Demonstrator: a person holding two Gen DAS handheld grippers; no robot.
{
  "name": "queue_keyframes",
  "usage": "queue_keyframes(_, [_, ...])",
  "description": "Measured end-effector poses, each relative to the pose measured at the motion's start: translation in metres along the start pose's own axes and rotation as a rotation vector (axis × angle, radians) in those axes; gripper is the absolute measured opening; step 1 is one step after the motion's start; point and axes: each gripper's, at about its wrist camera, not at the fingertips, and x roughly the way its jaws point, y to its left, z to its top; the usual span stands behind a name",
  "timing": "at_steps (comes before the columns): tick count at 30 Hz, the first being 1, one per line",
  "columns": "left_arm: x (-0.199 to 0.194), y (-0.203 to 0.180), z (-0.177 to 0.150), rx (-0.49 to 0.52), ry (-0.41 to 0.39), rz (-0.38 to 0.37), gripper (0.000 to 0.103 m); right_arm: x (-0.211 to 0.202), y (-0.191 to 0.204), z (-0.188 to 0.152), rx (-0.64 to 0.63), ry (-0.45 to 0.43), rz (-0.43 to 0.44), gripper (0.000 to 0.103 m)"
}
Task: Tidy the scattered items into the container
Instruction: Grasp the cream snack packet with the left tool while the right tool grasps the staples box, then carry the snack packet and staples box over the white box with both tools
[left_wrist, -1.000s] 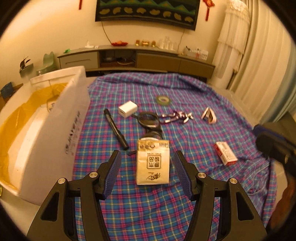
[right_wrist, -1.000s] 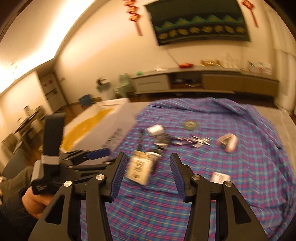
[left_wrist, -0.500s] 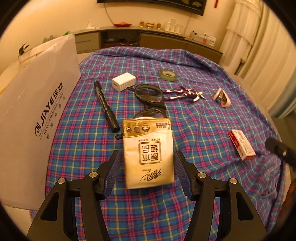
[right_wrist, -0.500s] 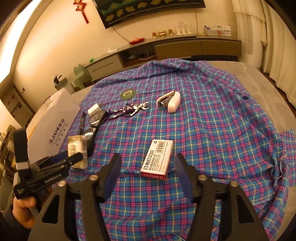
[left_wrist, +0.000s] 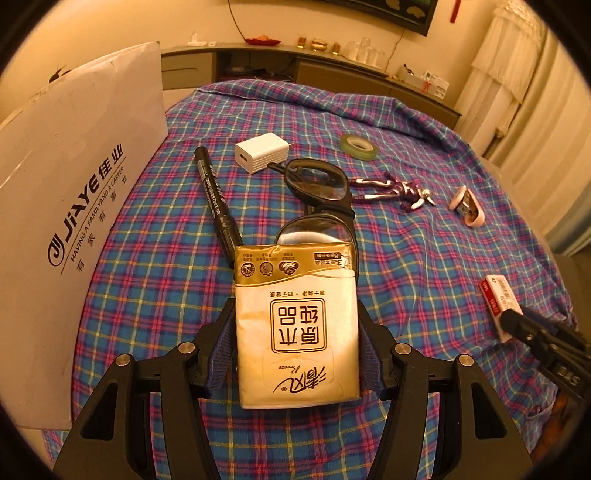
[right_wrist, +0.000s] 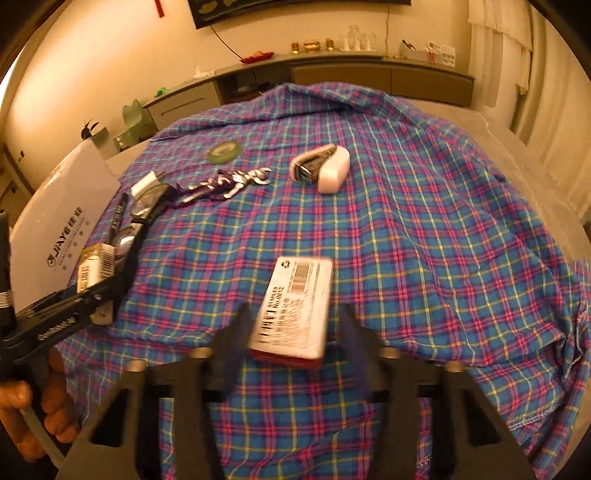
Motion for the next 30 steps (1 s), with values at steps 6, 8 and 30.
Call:
queue_keyframes(6, [-0.004,0.01,0.001,-0.033,0.008,-0.04,0.054,-0.007,0.004,0.003,0.005,-0.024,0.017,0.041])
queue_keyframes(8, [-0.009,0.012,0.001,-0.039,0.002,-0.04,0.054,-0.013,0.009,0.005,-0.003,-0.042,0.032,0.041])
queue_keyframes(30, [-0.072,0.031,0.012,-0.083,-0.077,-0.101,0.054,-0.049,0.091,-0.007,-0.15,-0.086,0.251,0.041])
